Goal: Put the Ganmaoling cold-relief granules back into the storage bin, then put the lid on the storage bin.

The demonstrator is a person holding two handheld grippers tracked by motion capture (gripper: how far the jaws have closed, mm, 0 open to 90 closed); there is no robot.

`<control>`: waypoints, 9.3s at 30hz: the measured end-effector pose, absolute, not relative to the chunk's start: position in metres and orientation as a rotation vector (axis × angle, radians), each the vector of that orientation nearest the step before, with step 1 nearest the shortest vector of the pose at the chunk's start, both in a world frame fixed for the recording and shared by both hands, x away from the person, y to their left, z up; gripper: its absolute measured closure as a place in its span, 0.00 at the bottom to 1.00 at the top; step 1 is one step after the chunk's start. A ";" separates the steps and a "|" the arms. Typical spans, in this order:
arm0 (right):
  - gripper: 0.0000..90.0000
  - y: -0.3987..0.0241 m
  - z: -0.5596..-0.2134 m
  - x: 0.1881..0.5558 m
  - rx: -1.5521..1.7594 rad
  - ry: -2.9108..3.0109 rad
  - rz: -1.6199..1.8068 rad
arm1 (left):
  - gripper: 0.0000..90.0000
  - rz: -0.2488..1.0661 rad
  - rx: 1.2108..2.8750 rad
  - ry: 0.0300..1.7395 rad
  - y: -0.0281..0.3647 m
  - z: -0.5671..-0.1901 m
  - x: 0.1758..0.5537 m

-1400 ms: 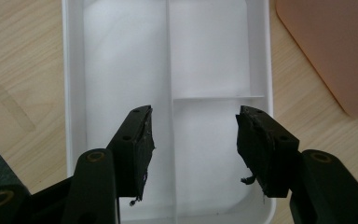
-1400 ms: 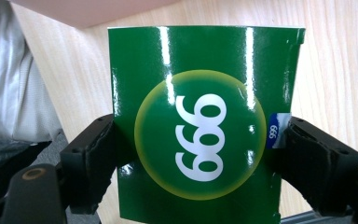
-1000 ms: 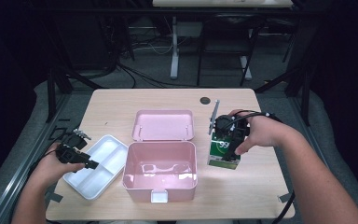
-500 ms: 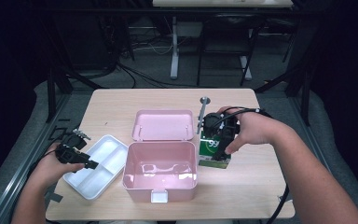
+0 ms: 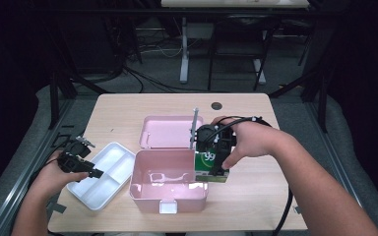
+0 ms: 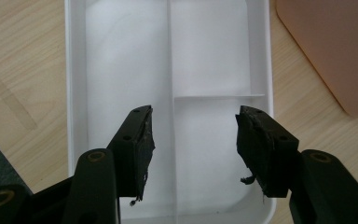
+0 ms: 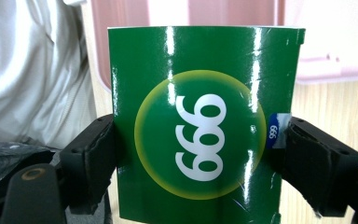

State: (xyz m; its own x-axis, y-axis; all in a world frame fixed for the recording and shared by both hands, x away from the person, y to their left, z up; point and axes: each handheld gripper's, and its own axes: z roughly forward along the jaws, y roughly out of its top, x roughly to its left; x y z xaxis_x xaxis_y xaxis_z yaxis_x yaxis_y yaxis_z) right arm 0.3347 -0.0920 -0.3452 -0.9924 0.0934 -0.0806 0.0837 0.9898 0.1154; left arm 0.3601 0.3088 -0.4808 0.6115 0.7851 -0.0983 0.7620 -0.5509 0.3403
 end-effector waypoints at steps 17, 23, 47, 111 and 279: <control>0.19 -0.045 -0.350 0.333 0.052 3.051 0.164 | 0.51 0.088 2.485 1.246 0.310 -0.482 0.360; 0.19 -0.034 -0.355 0.335 0.036 3.062 0.144 | 0.51 0.092 2.487 1.244 0.311 -0.481 0.359; 0.19 -0.037 -0.401 0.346 0.069 3.090 0.118 | 0.52 0.096 2.489 1.248 0.312 -0.482 0.358; 0.17 -0.038 -0.470 0.366 0.140 3.137 0.125 | 0.53 0.088 2.504 1.255 0.311 -0.487 0.360; 0.28 -0.197 -0.446 0.334 1.001 2.568 0.625 | 0.98 -0.061 2.758 1.419 0.278 -0.544 0.402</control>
State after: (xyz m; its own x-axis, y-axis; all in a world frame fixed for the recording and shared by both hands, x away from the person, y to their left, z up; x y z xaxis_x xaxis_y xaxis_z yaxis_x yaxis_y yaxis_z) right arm 0.3338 -0.1967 -0.4462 -0.7061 0.6963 -0.1291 0.5590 0.6599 0.5020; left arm 0.4023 0.2783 -0.5435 0.5810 0.8121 -0.0533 0.8137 -0.5810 0.0172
